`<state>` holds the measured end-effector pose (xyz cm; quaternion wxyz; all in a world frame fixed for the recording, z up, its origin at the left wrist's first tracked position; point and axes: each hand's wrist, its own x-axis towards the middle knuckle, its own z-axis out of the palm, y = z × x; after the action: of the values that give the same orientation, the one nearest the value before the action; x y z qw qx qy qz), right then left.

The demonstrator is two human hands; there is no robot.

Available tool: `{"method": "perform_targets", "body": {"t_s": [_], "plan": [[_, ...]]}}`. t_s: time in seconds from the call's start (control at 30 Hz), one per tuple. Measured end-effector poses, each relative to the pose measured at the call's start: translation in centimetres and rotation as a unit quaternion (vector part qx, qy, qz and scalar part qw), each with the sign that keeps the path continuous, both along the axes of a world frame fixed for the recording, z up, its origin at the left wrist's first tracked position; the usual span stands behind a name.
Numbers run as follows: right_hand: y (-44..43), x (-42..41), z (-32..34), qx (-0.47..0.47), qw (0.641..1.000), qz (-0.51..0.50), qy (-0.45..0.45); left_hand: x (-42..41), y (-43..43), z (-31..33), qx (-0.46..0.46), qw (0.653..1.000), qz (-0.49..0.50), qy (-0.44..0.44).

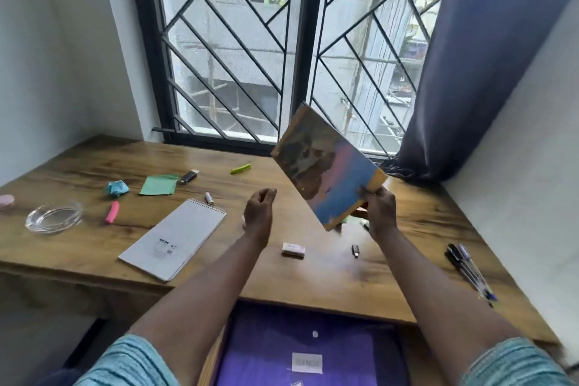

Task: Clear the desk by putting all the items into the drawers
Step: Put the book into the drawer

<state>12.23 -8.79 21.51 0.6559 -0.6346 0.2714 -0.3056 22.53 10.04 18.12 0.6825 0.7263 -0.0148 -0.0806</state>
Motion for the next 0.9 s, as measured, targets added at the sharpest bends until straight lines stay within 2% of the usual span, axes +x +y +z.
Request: {"method": "perform_targets", "body": {"t_s": [0.1,0.2,0.33,0.4,0.5,0.63,0.77,0.9], "plan": [[-1.2,-4.6,0.2,0.097,0.995,0.029,-0.016,-1.9,1.2,-0.3,0.008,1.0,0.015,0.009],[-2.3,-9.1,-1.6,0.153,0.986,0.063,-0.006,-4.5,2.1,-1.1,0.015,0.997,0.017,0.076],[-2.8,-15.1,-4.6,0.213,0.97,0.112,0.039,-9.5,3.1,-2.8,-0.05,0.992,-0.013,0.113],[-2.9,-18.2,-6.1,0.227,0.963,0.132,0.067,-12.3,3.6,-4.4,-0.07,0.984,-0.031,0.158],[-2.5,-22.7,-8.1,0.236,0.952,0.17,0.095,-16.9,4.7,-6.4,-0.029,0.981,-0.064,0.18],[-2.1,-28.8,-10.9,0.252,0.935,0.21,0.132,-22.5,7.0,-8.5,0.001,0.987,-0.087,0.138],[-1.6,-33.8,-13.1,0.257,0.919,0.22,0.205,-26.8,9.0,-9.4,0.004,0.964,-0.133,0.232],[-1.5,-37.8,-15.7,0.233,0.897,0.229,0.296,-31.3,9.8,-10.3,0.159,0.933,-0.22,0.238]]}}
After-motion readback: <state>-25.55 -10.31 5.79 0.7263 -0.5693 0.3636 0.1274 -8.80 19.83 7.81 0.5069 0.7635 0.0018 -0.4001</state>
